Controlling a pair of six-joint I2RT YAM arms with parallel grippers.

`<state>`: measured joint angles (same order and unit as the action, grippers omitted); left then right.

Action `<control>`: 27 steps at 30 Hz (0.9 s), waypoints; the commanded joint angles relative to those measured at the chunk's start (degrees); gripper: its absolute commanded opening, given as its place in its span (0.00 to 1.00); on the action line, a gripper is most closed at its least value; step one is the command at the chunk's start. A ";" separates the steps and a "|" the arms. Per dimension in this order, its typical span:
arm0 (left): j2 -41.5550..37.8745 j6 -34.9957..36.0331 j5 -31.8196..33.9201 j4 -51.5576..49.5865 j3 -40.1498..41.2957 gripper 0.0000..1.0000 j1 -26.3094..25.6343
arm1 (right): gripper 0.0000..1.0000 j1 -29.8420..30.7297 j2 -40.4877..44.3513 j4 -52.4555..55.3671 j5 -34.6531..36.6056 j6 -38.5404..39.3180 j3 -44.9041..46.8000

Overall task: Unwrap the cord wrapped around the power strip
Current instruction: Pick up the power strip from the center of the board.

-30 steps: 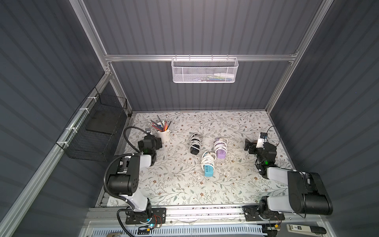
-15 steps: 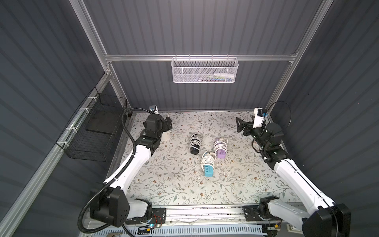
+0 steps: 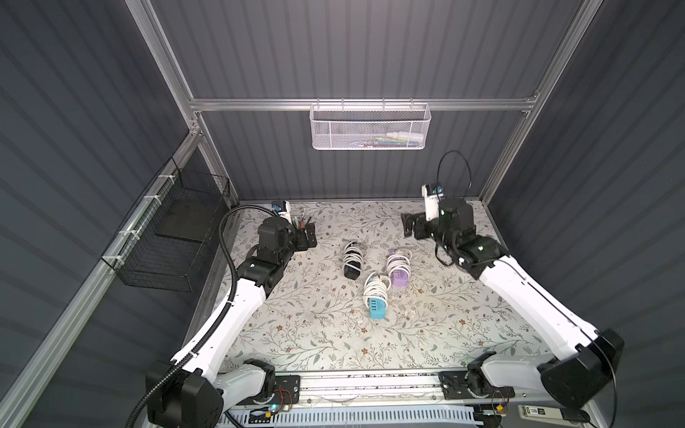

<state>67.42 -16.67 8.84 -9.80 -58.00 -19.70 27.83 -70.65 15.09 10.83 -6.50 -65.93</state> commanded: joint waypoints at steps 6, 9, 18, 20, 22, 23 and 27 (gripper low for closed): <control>9.92 -5.22 -13.94 -4.25 -3.35 1.00 -0.23 | 0.99 -0.82 1.54 -1.17 -4.06 -2.60 0.64; 11.44 -4.65 -8.78 -6.21 -2.55 1.00 -5.44 | 0.99 -0.78 1.19 2.67 -3.93 -3.91 -0.09; 5.13 -23.98 -8.13 -2.64 11.01 1.00 -16.65 | 0.99 -0.85 4.43 2.27 -4.63 -4.02 2.84; 3.72 -27.04 -8.83 -1.49 13.80 1.00 -17.43 | 0.99 -0.87 4.30 2.31 -4.24 -4.40 2.74; 2.60 -28.97 -8.71 0.61 16.50 1.00 -17.67 | 0.99 -0.85 4.36 2.02 -4.63 -4.61 3.23; 2.32 -29.61 -8.79 2.74 17.97 0.99 -17.74 | 0.99 -0.88 4.38 1.68 -4.86 -4.81 3.58; 2.85 -33.78 -11.48 18.05 23.83 0.96 -17.74 | 0.99 -0.85 4.39 0.22 -6.01 -5.79 4.90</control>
<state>70.52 -44.86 0.05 -3.86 -36.71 -37.10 27.09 -66.78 16.47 5.93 -10.98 -62.04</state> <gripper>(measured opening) 0.960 0.990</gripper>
